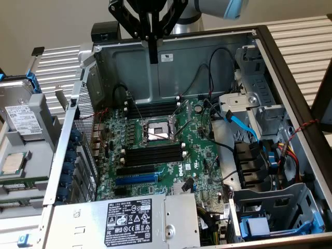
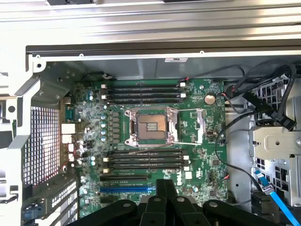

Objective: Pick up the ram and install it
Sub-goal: 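Reach for the ram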

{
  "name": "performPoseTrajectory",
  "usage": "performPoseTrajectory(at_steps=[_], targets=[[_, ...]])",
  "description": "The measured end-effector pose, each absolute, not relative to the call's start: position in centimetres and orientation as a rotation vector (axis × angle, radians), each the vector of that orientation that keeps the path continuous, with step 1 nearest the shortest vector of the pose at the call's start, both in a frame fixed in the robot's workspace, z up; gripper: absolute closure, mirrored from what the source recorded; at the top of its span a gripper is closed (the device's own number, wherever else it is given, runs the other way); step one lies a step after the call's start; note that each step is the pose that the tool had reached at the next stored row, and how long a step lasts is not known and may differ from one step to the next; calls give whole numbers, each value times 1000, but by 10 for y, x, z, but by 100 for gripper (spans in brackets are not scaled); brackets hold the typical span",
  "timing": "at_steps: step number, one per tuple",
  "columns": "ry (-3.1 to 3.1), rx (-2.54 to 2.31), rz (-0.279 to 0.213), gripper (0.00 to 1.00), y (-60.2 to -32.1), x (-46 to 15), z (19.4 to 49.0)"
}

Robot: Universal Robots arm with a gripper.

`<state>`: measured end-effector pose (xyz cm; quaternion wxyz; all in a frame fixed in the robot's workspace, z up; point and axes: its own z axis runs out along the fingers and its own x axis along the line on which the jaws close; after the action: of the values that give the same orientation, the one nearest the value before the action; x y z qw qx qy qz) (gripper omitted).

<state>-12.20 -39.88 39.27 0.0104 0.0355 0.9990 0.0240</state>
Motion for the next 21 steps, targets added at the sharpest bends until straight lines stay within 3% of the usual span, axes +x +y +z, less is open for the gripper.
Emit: performPoseTrajectory(at_steps=[21], targets=[[3118,111,76,89,-399,-207,392]])
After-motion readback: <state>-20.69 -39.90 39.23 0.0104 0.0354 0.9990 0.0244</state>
